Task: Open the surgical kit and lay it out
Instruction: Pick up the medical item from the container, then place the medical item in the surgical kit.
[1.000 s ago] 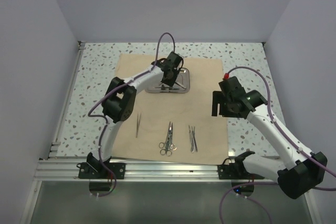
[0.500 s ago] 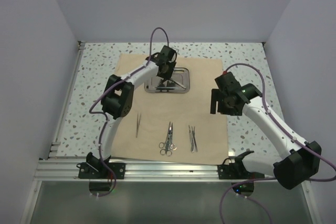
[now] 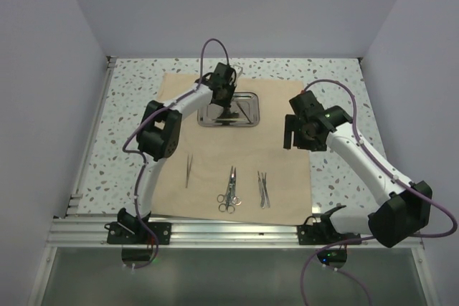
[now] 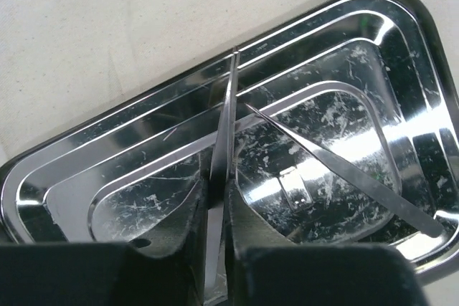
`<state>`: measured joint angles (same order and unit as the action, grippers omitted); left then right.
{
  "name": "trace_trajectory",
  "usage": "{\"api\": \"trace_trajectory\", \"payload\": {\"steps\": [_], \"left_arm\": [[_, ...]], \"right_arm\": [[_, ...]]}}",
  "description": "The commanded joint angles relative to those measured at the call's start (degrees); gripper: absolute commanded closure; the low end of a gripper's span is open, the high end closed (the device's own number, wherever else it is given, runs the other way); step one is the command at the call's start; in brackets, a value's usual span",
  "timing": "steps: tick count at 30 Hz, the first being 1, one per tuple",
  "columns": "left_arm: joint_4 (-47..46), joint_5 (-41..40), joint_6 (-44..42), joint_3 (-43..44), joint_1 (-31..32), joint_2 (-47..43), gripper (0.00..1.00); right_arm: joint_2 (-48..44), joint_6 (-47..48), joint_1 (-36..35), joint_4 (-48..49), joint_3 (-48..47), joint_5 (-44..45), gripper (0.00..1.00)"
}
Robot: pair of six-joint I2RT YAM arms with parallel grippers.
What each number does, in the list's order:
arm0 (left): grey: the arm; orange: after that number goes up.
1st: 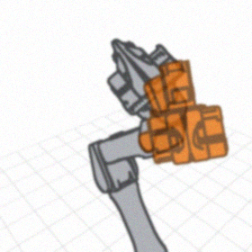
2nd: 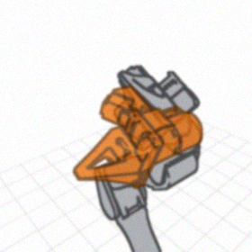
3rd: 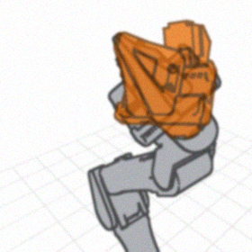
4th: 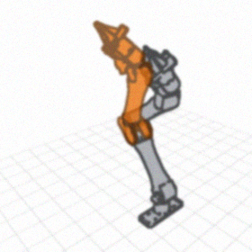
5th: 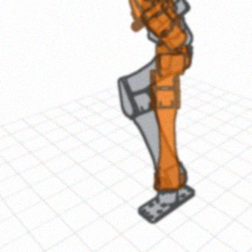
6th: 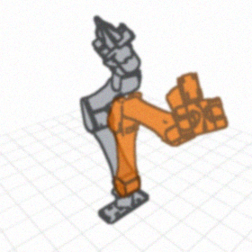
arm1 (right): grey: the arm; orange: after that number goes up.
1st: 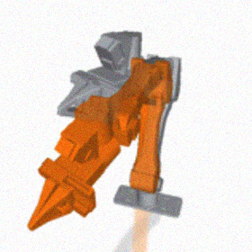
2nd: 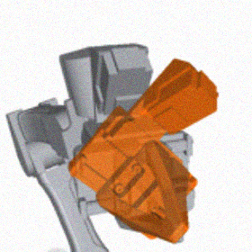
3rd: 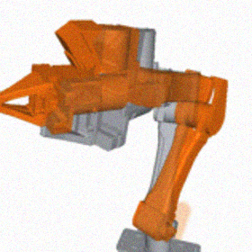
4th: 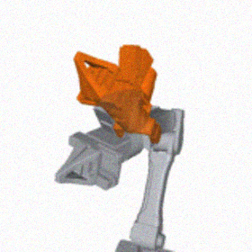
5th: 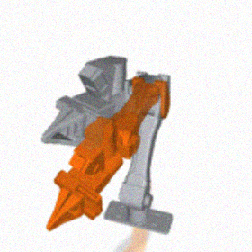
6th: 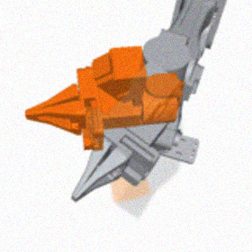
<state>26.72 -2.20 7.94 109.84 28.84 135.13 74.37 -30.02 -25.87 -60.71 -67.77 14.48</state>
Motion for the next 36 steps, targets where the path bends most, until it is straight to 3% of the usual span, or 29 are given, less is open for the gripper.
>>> {"api": "trace_trajectory", "payload": {"steps": [1, 4, 11, 14, 18, 22, 25, 28, 31, 36], "left_arm": [[3.60, 0.81, -0.04, -2.18, -0.01, 0.58, 0.90], [5.70, -4.36, 0.31, 0.53, -0.01, -0.65, 1.00], [15.99, -23.36, 2.43, 8.45, -0.01, -4.07, 1.00], [17.75, -29.34, 2.34, 6.19, -0.01, -8.11, 1.00], [19.94, -30.85, 5.57, 0.30, 0.08, -15.14, 1.00], [17.76, -27.35, 11.29, -13.21, 0.25, -26.21, 1.00], [14.77, -25.14, 15.77, -30.85, 0.60, -35.35, 1.00], [13.54, -22.60, 19.38, -41.59, 1.65, -43.26, 1.00], [10.55, -18.47, 21.49, -50.56, 3.76, -53.27, 1.00], [4.15, -13.28, 25.71, -61.75, 5.44, -60.85, 1.00]], "right_arm": [[-0.71, -0.57, 0.03, 1.20, 0.00, 0.64, 0.22], [-1.33, -0.57, 0.03, 2.43, 1.23, 0.02, 0.22], [-1.68, 0.66, 0.03, 5.68, 2.99, -1.99, 0.22], [-1.33, 1.63, -0.06, 7.18, 3.43, -2.96, 0.22], [-0.63, 2.95, 0.03, 8.94, 3.61, -4.20, 0.22], [0.51, 4.53, -0.06, 10.69, 3.43, -5.51, 0.22], [1.39, 5.67, 0.03, 11.84, 3.17, -6.48, 0.22], [1.83, 6.29, 0.03, 12.28, 2.82, -7.36, 0.22], [2.10, 7.08, 0.03, 12.72, 3.17, -8.15, 0.22], [1.92, 7.35, 0.03, 12.81, 3.96, -8.77, 0.23]]}}
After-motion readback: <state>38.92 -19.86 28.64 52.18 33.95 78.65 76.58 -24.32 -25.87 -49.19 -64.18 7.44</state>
